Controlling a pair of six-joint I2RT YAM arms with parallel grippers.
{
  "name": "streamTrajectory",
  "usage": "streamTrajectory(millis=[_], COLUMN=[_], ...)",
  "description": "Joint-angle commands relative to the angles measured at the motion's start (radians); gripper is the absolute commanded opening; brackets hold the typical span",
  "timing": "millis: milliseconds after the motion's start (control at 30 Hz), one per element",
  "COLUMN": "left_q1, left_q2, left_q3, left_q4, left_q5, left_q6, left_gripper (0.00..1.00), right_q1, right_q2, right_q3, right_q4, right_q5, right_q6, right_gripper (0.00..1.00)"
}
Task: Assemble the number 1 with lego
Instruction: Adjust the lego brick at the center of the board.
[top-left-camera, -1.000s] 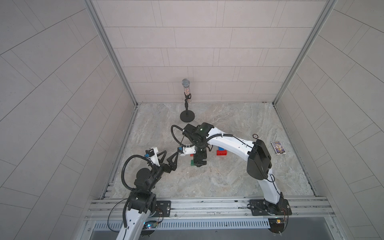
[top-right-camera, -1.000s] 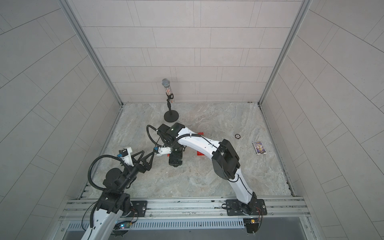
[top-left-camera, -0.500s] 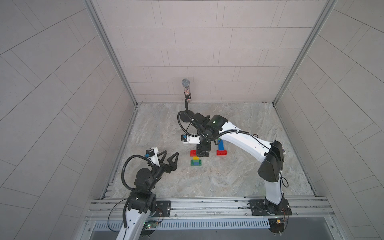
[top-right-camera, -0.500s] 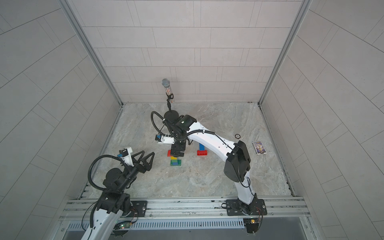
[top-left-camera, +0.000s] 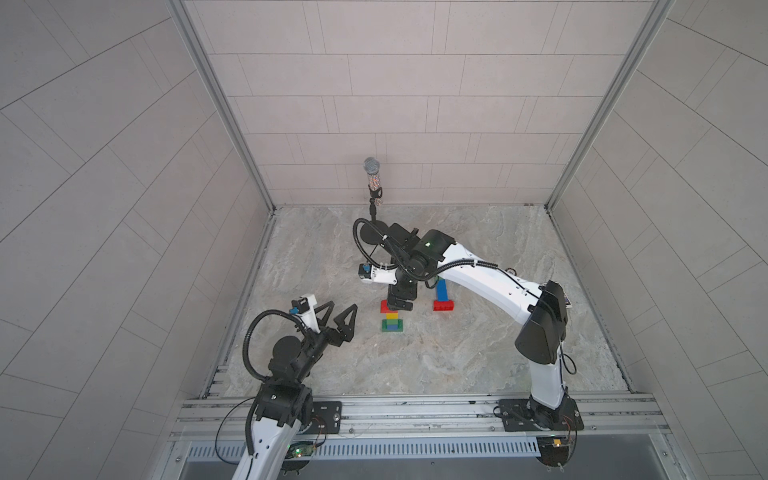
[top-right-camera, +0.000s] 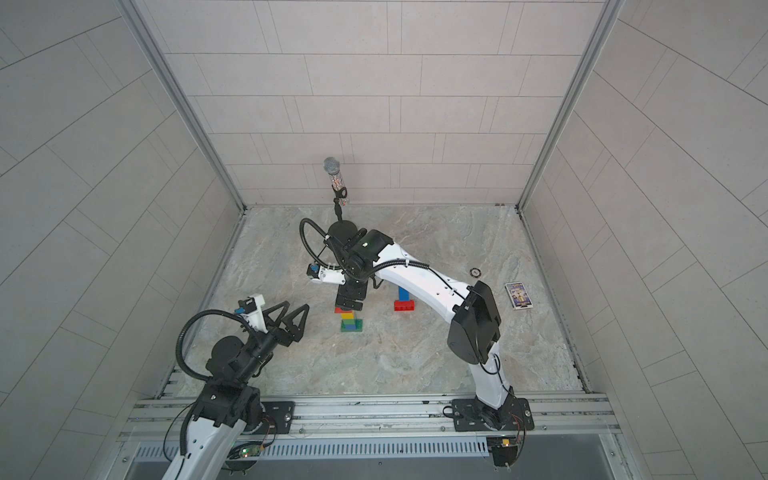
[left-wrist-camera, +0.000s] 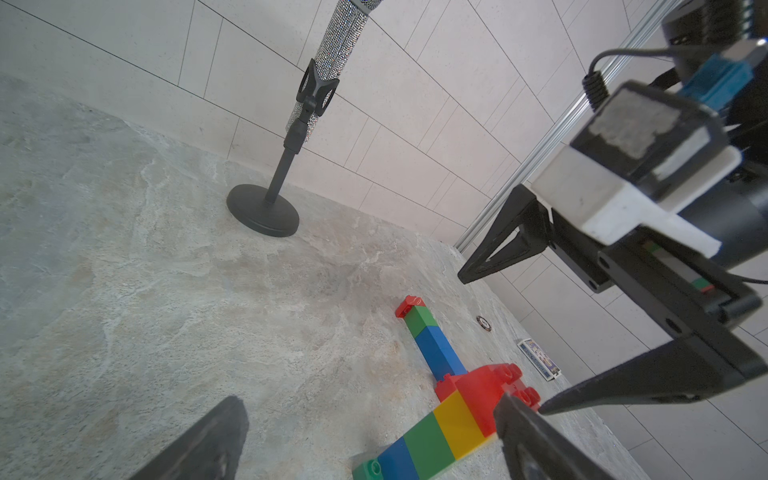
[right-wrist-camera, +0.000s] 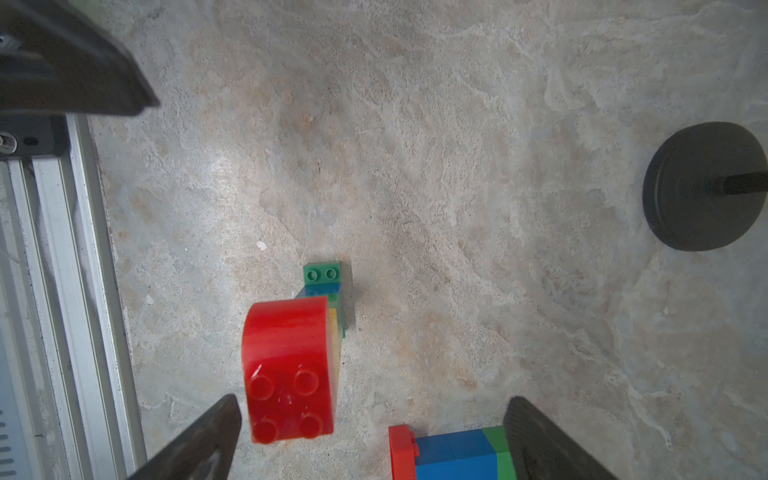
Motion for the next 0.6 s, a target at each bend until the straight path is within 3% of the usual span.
streamTrajectory(millis=[0,567], left_q1=[-0.005,-0.004], left_q2=[-0.004,-0.005], left_q3=[-0.016,-0.016], left_q4=[0.034,0.035], left_q5=[0.011,0.011], left_q6=[-0.005,-0.003], left_gripper=[1.0,1.0], right_q1=[-0.005,-0.05], right_q2=[0.024,0.073], right_q3=[0.008,0.022], right_q4=[-0.002,0.044], right_q5=[-0.011,0.051], right_q6=[0.011,0.019], right_gripper=[0.99,0.99])
